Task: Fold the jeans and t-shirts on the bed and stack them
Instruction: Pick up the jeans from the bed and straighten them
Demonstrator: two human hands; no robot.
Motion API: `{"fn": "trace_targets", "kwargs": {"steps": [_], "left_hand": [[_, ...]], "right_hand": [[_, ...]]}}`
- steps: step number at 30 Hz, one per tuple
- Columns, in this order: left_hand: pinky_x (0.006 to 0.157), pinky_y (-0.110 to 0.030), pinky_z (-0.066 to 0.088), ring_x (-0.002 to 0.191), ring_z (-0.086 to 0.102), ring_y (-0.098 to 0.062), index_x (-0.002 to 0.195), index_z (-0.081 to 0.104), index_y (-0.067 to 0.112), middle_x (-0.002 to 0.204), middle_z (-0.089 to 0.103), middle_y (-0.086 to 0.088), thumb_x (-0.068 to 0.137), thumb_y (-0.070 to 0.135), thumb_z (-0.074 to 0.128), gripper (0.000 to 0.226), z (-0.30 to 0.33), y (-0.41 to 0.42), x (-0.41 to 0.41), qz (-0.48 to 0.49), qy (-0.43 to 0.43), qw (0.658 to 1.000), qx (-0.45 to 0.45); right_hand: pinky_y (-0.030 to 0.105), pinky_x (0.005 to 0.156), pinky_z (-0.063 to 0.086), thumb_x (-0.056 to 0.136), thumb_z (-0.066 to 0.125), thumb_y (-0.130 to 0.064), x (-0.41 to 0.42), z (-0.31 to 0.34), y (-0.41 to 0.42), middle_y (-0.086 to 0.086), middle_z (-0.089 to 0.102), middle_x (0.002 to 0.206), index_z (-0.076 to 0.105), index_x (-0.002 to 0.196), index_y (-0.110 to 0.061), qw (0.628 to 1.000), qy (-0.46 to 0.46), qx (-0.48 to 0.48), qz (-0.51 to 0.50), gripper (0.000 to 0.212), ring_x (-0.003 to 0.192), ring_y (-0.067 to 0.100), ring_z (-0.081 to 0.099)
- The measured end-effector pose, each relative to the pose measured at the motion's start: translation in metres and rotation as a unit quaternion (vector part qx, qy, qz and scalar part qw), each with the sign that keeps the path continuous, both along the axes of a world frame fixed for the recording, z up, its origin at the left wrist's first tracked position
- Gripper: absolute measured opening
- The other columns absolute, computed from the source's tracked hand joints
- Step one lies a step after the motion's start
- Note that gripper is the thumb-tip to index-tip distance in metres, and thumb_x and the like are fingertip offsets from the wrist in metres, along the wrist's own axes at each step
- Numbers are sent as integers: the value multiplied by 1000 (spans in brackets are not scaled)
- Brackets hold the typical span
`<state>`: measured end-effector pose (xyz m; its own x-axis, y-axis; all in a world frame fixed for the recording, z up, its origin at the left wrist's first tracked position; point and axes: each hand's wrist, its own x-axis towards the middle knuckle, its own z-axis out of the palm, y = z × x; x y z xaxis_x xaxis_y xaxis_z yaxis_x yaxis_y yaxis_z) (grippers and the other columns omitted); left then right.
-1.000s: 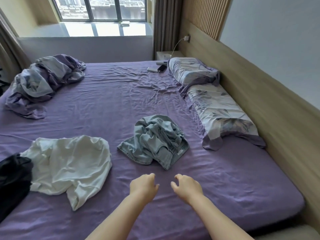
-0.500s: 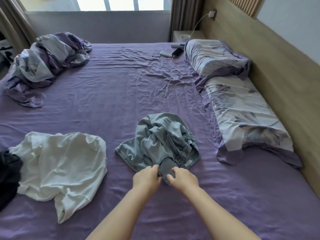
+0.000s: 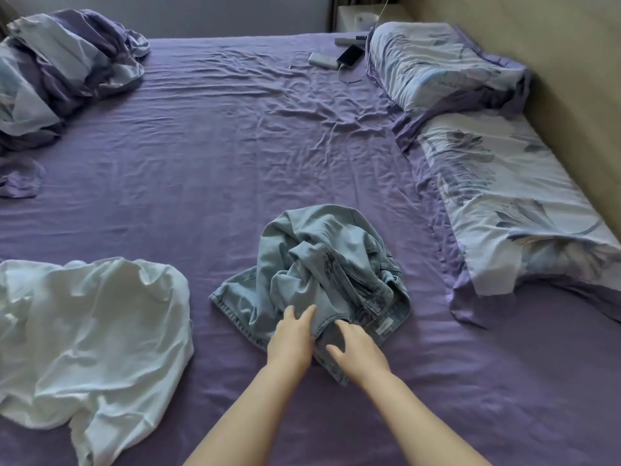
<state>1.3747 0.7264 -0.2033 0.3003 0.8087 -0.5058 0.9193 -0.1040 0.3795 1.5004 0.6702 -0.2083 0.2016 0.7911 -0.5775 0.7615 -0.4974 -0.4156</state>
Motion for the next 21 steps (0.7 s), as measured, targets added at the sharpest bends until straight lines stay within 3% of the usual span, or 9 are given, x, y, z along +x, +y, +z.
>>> {"fn": "trace_targets", "kwargs": {"steps": [7, 11, 17, 21], "left_hand": [[101, -35, 41, 121, 47, -25, 141, 38, 23, 145, 22, -7, 89, 7, 53, 56, -20, 7, -1, 83, -98, 991, -21], [83, -21, 40, 88, 50, -17, 132, 44, 16, 128, 28, -7, 86, 10, 61, 49, -17, 13, 6, 201, -155, 967, -33], [71, -22, 40, 71, 45, -10, 130, 41, 20, 126, 29, -11, 83, -1, 53, 53, -9, 13, 20, 280, -176, 943, -46], [75, -26, 47, 87, 51, -21, 138, 37, 26, 128, 35, -14, 78, 1, 57, 68, 11, 10, 22, 321, -196, 922, -93]], "right_hand": [[34, 103, 37, 91, 53, -33, -2, -16, 2, 3, 40, 141, 34, 141, -22, 999, 27, 27, -38, 54, 130, 20, 38], [32, 103, 36, 91, 53, -33, 4, -20, -6, 4, 43, 140, 35, 141, -23, 998, 25, 27, -60, 54, 129, 21, 39], [30, 98, 38, 92, 51, -35, 5, -25, -21, 5, 46, 138, 37, 140, -24, 995, 37, 24, -90, 51, 126, 22, 43], [30, 96, 40, 93, 49, -38, -1, -16, -29, 7, 53, 133, 43, 136, -21, 981, 62, 17, -185, 47, 121, 24, 49]]}}
